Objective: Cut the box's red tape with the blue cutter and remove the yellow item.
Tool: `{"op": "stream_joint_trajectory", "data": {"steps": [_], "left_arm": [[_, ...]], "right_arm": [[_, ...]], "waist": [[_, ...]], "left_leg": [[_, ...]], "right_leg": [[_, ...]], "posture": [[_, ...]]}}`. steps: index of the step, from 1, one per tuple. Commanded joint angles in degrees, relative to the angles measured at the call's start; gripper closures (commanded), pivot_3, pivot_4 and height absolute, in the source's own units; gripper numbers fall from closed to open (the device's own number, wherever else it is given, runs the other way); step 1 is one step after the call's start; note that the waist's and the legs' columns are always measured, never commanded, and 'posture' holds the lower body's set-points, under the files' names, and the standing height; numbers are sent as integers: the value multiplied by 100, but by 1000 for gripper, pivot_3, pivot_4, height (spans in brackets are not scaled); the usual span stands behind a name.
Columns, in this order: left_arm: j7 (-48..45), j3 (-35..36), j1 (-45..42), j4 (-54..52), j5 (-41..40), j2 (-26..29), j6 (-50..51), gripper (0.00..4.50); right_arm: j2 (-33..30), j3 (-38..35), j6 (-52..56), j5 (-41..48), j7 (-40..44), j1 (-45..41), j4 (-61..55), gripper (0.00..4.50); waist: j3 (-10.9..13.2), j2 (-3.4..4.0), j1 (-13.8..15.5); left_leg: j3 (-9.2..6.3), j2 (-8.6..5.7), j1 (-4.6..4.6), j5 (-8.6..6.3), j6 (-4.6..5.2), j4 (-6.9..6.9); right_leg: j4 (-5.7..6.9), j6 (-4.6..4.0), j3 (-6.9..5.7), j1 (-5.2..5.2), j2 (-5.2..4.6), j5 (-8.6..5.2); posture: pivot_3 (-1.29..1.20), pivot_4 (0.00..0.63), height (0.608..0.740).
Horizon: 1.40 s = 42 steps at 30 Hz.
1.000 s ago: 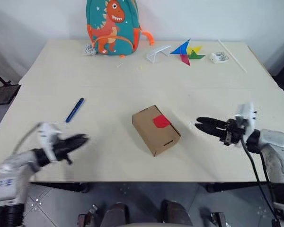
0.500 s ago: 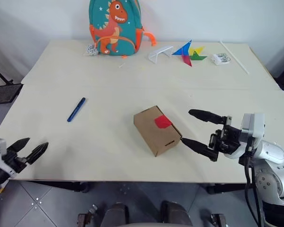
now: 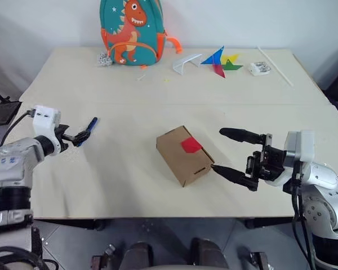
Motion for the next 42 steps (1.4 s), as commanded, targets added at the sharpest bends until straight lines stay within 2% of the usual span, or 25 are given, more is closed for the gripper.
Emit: {"op": "stream_joint_trajectory", "data": {"steps": [1, 7, 10, 13, 24, 26, 32, 36, 40, 42], "left_arm": [[84, -358, -555, 509, 371, -9, 256, 16], [-355, -1101, -1128, 1135, 880, 99, 549, 16], [-442, -1133, -1160, 1235, 909, 55, 657, 16], [-544, -1217, -1102, 1089, 968, 74, 757, 576], [-535, -1018, -696, 1043, 920, 40, 928, 3695], [-525, -997, -660, 1013, 919, 33, 931, 4078], [-497, -903, -569, 911, 897, -17, 756, 4076], [-914, -784, -392, 482, 769, 59, -166, 4076], [-2104, -628, 122, -323, 412, 315, -1665, 4076], [-3640, -804, 811, -1439, 132, 970, -2460, 4076]], "right_arm": [[51, 64, -2, 85, -119, -30, -219, 0], [90, 102, -29, 95, -290, -34, -297, 0], [95, 102, -36, 107, -348, -10, -349, 0], [78, 77, -32, 142, -383, 24, -411, 0], [37, -35, -80, 141, -456, 1, -410, 0], [29, -50, -85, 141, -452, 8, -408, 0], [48, -39, -121, 97, -471, 44, -400, 0], [18, -51, -115, 80, -471, 82, -394, 0], [-87, -154, -77, 109, -446, 183, -428, 0], [-305, -345, 65, 182, -390, 396, -502, 0]], "waist": [[3, -5, 4], [3, -6, 36], [2, -6, 39], [2, -6, 39], [1, -3, -55], [0, -2, -66], [-1, -1, -71], [-1, 0, -66], [1, -4, -46], [4, -9, -50]], "left_leg": [[-1, 1, -1, 0, 0, 1], [2, 0, -3, 0, 1, 10], [5, 0, 0, 0, 1, 10], [5, 0, 1, 0, 1, 11], [23, 1, 21, 0, 4, 21], [30, 2, 26, 0, 4, 22], [44, 3, 33, -1, 6, 21], [45, 4, 33, -1, 6, 22], [48, 5, 17, -2, 7, 22], [46, 6, 1, -3, 7, 21]], "right_leg": [[0, 0, -2, 0, 0, 0], [-1, 2, -1, 2, 0, 1], [0, 2, 3, 2, 0, 1], [2, 2, 4, 2, 0, 1], [21, 2, 29, 5, 0, 1], [24, 1, 35, 5, 0, 1], [25, 1, 48, 4, 0, 1], [25, 1, 50, 3, 0, 1], [22, 1, 51, -11, -1, 1], [20, 1, 47, -22, 0, 1]], "posture": [[0, 150, 740], [0, 150, 740], [0, 150, 740], [0, 150, 740], [0, 150, 740], [0, 150, 740], [0, 150, 740], [0, 150, 740], [0, 150, 740], [0, 150, 740]]}}
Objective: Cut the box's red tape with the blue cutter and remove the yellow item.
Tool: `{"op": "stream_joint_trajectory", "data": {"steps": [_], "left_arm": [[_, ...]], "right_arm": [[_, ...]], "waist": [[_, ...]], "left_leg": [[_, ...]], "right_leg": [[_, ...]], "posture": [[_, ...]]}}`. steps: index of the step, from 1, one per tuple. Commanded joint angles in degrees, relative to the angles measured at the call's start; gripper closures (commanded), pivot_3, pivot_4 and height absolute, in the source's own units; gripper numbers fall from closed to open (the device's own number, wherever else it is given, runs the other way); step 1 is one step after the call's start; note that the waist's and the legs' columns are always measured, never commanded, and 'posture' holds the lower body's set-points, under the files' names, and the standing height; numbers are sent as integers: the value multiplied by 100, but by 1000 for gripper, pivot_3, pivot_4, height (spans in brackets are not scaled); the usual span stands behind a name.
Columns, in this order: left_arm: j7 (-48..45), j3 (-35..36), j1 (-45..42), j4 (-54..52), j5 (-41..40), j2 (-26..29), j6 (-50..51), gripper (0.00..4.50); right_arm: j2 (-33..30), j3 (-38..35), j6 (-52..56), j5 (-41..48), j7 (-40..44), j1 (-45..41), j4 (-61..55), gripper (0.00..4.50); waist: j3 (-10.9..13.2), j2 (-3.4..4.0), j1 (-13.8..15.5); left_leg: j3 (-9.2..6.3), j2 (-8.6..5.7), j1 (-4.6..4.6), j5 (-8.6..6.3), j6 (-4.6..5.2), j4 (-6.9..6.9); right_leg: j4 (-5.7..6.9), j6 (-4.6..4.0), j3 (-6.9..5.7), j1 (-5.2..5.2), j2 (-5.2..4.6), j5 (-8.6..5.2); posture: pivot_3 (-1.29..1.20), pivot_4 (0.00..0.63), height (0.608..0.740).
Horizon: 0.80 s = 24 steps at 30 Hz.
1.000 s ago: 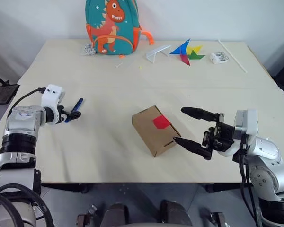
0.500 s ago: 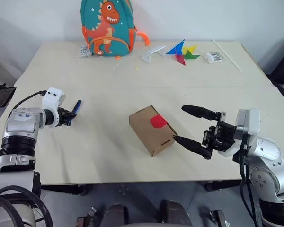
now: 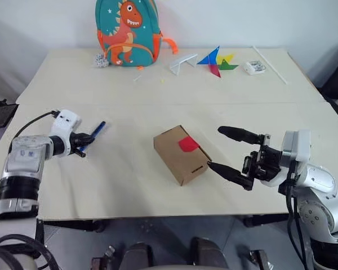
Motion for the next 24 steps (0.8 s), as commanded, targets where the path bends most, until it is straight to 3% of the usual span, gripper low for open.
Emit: {"op": "stream_joint_trajectory", "data": {"steps": [1, 4, 6, 14, 18, 24], "left_arm": [[-2166, -137, 777, -1690, -490, 947, -1164, 4076], [-2606, -781, 1217, -2785, -138, 1397, -1080, 4076], [-2471, -1051, 1318, -3208, 60, 1348, -929, 4076], [-1555, -2072, 1101, -4408, 768, 260, 39, 4076], [-970, -2656, 718, -4622, 1095, -630, 1054, 4076], [-1111, -3343, 486, -5049, 1041, -856, 2544, 4076]], "right_arm": [[-380, -484, 142, 201, 67, 329, -280, 0], [-623, -701, 205, 167, 38, 722, -448, 0], [-685, -815, 289, 245, -23, 989, -617, 0], [-744, -1195, 587, 468, -321, 1922, -1340, 0], [-861, -1566, 752, 508, -404, 2571, -1687, 0], [-1118, -2128, 1393, 202, -909, 3387, -1925, 0]], "waist": [[7, -13, -8], [9, -9, 57], [9, 2, 132], [12, 0, 154], [8, 4, 251], [-1, 14, 296]], "left_leg": [[1, 1, 0, -4, 0, -2], [10, 4, -6, -22, 1, -4], [16, 3, -6, -25, 7, -3], [25, 5, -17, -42, 37, 65], [23, 2, -4, -49, 49, 80], [27, 4, 3, -50, 50, 80]], "right_leg": [[0, 0, 1, -4, 0, 0], [-3, 0, -5, -17, 0, 0], [-16, 0, -4, -13, 0, 0], [-20, 5, 5, 8, 0, 3], [-27, 13, 9, 32, -2, 8], [-25, 11, 16, 33, -1, 9]], "posture": [[0, 150, 740], [0, 150, 740], [0, 150, 740], [0, 150, 740], [0, 150, 740], [0, 150, 740]]}}
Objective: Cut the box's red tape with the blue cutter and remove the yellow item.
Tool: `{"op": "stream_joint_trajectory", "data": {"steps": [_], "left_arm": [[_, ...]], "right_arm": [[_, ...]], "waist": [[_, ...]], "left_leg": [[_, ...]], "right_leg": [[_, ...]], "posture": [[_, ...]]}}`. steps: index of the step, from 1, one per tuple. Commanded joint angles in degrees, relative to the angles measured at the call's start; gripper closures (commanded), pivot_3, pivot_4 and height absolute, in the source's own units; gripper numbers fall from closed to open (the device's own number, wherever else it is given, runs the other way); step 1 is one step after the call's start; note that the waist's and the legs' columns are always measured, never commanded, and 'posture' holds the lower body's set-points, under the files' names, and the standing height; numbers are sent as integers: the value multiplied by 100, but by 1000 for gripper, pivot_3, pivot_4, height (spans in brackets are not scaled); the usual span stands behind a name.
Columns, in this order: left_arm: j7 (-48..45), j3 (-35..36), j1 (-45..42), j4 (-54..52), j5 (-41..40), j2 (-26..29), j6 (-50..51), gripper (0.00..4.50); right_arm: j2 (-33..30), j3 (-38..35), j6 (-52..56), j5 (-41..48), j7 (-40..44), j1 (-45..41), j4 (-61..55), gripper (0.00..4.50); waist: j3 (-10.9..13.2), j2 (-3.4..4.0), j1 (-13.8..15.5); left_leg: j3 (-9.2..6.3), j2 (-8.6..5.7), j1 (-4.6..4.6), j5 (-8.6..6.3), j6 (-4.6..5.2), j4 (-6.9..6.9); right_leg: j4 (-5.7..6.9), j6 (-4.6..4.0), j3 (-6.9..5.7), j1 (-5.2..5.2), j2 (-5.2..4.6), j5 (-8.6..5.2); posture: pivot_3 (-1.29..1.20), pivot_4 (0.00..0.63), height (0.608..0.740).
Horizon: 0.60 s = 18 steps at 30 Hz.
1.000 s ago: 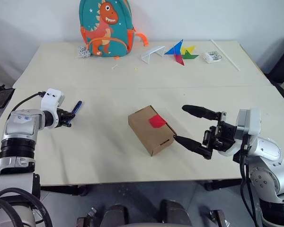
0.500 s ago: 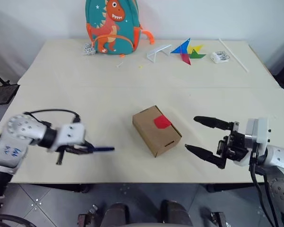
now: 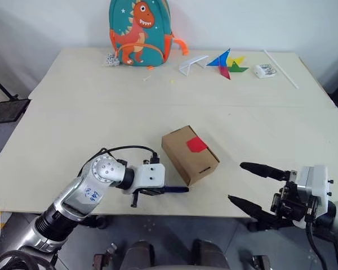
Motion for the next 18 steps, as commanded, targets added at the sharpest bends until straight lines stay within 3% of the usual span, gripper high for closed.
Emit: {"op": "stream_joint_trajectory", "data": {"steps": [1, 11, 14, 18], "left_arm": [[-233, -564, -86, -314, -96, 74, 734, 4076], [-487, -1181, -605, -449, -208, 283, 1146, 4076], [-455, -1469, -804, -321, -57, 283, 1245, 4076], [-366, -1577, -905, -400, -134, 180, 1525, 4076]], "right_arm": [[-153, -347, 267, -35, -64, 365, -242, 0], [-273, -381, 157, -345, 489, 757, 26, 0], [-371, 464, 269, -389, 418, 89, -82, 0], [-509, 1238, 659, -522, 124, -695, -64, 976]], "waist": [[0, 0, 29], [-4, 6, 12], [-7, 3, -4], [-18, 20, 1]], "left_leg": [[-2, 0, -1, 0, 1, 0], [2, 0, 3, -6, 11, 1], [0, 0, 4, -6, 11, 1], [9, -2, 8, -8, 16, 9]], "right_leg": [[-2, 0, -1, 0, 0, 0], [-5, -1, 4, 1, 0, -1], [-5, -2, 4, 2, 0, -1], [-6, -4, 15, 4, 0, 1]], "posture": [[0, 150, 740], [0, 150, 740], [0, 150, 740], [0, 150, 740]]}}
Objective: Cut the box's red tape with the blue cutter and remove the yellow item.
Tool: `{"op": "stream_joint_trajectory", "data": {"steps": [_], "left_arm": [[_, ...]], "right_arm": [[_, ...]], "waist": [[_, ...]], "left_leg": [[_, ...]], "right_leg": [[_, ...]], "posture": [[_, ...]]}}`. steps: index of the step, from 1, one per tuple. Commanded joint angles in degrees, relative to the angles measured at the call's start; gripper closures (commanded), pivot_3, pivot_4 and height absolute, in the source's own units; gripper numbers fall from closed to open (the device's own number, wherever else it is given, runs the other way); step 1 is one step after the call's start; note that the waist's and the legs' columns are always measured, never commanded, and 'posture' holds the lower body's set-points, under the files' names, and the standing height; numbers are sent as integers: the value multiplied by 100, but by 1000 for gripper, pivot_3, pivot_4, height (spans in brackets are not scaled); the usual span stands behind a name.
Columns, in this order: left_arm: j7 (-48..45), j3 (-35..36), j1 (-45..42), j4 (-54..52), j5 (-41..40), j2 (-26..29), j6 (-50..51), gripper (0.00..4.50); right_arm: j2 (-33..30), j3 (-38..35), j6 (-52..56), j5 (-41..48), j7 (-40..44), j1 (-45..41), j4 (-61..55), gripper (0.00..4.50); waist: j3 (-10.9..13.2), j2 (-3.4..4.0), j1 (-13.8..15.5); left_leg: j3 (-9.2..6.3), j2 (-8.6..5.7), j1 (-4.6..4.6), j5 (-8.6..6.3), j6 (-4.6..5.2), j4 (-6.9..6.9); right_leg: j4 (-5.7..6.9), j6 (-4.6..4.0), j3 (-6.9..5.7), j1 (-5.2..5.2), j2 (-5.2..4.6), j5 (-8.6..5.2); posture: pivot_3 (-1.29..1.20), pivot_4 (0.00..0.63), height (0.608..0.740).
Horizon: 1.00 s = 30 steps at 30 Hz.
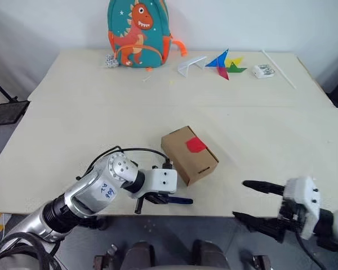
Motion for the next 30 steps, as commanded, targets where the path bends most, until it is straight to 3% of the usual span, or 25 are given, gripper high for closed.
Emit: {"op": "stream_joint_trajectory", "data": {"steps": [1, 10, 17, 30], "left_arm": [[-44, -398, 106, 7, -80, -9, 275, 4076], [63, -443, -31, 45, -149, -125, 443, 4076], [-4, -565, -181, 175, -138, -73, 408, 4076], [-47, -641, -332, 183, -222, -71, 468, 4076]], "right_arm": [[-118, 340, 237, -61, -201, -352, -111, 1301], [-198, 1629, 1034, -164, -462, -1626, -103, 4454], [-146, 2787, 2100, -448, -724, -2719, 312, 4454], [271, 3575, 2412, -859, -948, -3144, 596, 4454]], "waist": [[1, -2, 52], [-1, -4, 48], [-2, -6, 69], [-3, -6, 38]], "left_leg": [[-4, 0, -2, 0, 0, 1], [-3, 0, -6, -1, 1, 3], [-5, -2, -12, -1, 1, 5], [-2, -1, -13, -3, 3, 5]], "right_leg": [[2, 0, -3, 0, 0, 0], [-7, 0, -4, 1, 0, 0], [-10, 0, -5, 1, 0, 0], [-9, 0, -5, -2, 0, 0]], "posture": [[0, 150, 740], [0, 150, 740], [0, 150, 740], [0, 150, 740]]}}
